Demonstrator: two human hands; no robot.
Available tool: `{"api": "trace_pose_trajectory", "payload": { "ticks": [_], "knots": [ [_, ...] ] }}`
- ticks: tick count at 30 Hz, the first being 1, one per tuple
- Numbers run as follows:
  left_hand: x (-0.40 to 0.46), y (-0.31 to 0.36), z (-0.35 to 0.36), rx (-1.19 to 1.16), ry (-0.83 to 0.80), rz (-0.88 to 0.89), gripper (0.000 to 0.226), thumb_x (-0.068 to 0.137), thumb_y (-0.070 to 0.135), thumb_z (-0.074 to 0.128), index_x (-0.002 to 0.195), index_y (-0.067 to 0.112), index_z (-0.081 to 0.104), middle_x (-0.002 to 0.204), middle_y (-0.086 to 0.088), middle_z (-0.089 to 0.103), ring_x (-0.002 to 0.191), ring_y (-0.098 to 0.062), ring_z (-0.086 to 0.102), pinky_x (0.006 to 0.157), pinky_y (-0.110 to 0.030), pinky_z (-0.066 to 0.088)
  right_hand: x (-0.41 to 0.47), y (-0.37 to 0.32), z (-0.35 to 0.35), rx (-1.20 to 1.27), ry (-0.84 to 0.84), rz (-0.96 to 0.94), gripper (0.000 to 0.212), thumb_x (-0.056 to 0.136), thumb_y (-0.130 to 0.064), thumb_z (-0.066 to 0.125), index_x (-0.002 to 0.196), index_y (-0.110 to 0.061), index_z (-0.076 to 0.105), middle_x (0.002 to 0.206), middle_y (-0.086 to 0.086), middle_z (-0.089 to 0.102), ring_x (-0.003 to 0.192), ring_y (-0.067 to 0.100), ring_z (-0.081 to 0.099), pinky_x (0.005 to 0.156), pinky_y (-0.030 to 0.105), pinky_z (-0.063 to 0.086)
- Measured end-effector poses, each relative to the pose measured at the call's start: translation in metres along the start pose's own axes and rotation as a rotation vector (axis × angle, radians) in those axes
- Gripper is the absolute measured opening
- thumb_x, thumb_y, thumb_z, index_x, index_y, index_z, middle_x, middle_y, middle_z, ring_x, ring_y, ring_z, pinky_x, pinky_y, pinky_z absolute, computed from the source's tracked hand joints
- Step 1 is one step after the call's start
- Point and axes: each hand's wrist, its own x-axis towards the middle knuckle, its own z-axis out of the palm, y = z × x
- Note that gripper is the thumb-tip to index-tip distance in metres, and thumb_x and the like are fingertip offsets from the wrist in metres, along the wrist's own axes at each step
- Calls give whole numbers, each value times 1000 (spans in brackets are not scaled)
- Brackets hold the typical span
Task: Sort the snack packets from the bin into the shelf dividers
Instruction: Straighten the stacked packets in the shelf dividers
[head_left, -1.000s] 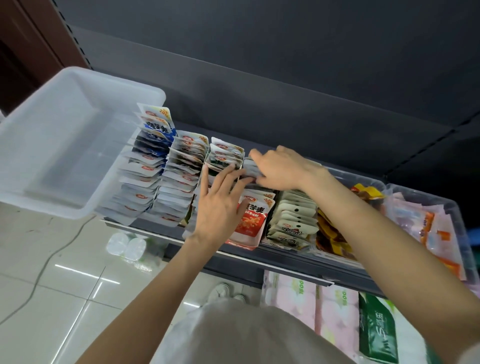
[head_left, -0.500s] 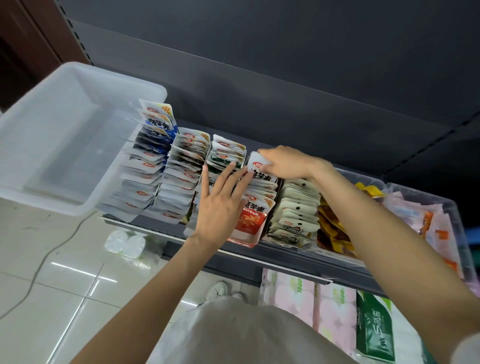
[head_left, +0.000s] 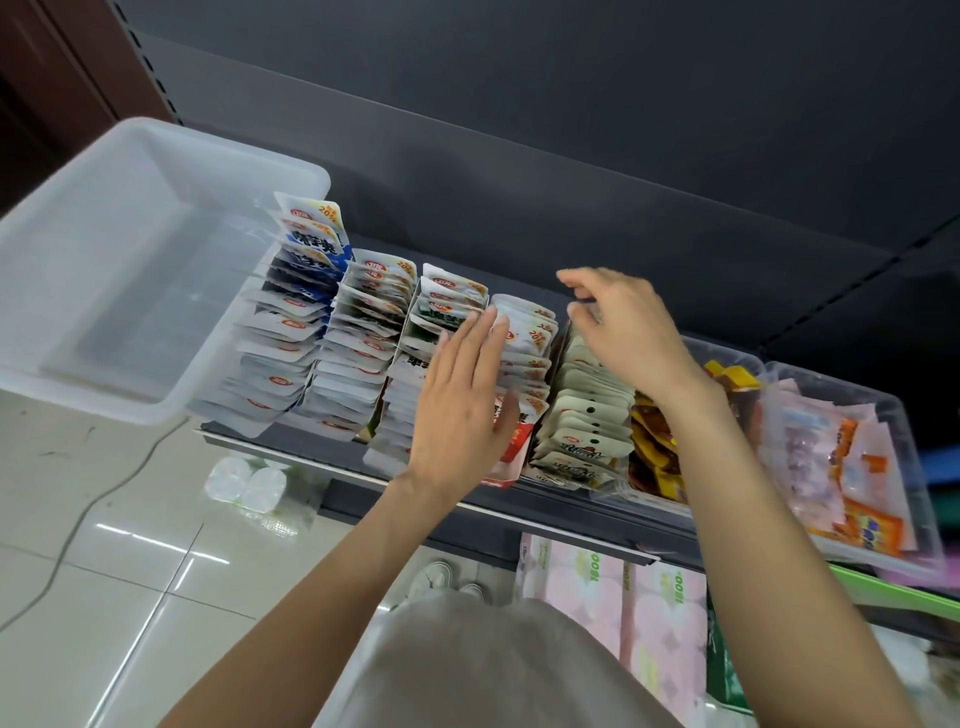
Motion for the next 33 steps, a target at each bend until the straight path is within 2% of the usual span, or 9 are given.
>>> {"api": "trace_pose_trajectory", "payload": {
  "ticks": [4,7,10,14,16,20,23,28,33],
  "knots": [
    [-22,16,-7,-404,83,-237,44,92,22,51,133,8,43,133,-3,44,122,-16,47,101,-26,43,-13,-2,16,-54,-118,-42,51,95,-26,54,143,-19,39,147,2,40,134,19,37,109,33,29],
    [-22,12,0,-360,45,-242,45,93,13,55,134,4,41,136,-8,42,125,-17,43,103,-26,40,-12,0,30,-267,-179,-49,60,92,-35,57,145,-22,32,150,3,34,136,24,30,110,39,25],
    [-13,6,3,-317,54,-167,40,95,17,51,133,7,46,135,-6,46,125,-15,43,105,-24,37,-15,-1,28,-272,-82,-73,49,94,-35,53,140,-22,41,143,1,42,132,23,34,106,37,26],
    [-14,-2,-5,-458,142,-313,27,97,14,46,122,12,55,116,8,57,109,-3,53,94,-26,46,-42,-16,12,-177,-108,-222,33,91,-45,53,117,-26,58,125,-6,56,124,15,36,102,32,22],
    [-13,-11,-14,-437,134,-305,26,95,9,49,120,14,57,106,15,61,99,3,56,85,-18,46,-59,-28,18,-241,-238,-322,48,85,-59,52,119,-26,58,125,-7,57,126,13,34,104,34,17],
    [-9,-30,-30,-303,99,-234,26,89,9,53,112,18,61,91,14,66,85,-10,62,72,-32,52,-79,-42,49,-460,-433,-419,91,64,-81,53,120,-8,57,117,3,62,121,24,43,104,43,18],
    [-14,-38,-33,-204,43,-182,23,87,10,57,108,16,64,86,9,68,79,-11,61,64,-34,54,-87,-48,67,-521,-453,-422,88,64,-71,56,117,-1,55,106,10,63,106,29,50,101,44,22],
    [-27,-40,-34,-228,3,-206,23,88,8,59,109,14,65,88,9,69,80,-8,62,65,-30,54,-77,-56,68,-485,-245,-375,34,80,-33,49,96,-4,59,78,9,67,72,26,62,79,41,32],
    [-32,-32,-33,-259,34,-221,25,88,2,58,111,10,63,96,2,68,82,-3,60,69,-23,53,-39,-38,51,-402,-163,-270,38,95,-25,44,128,-7,47,100,4,65,97,21,59,99,39,30]
  ]
}}
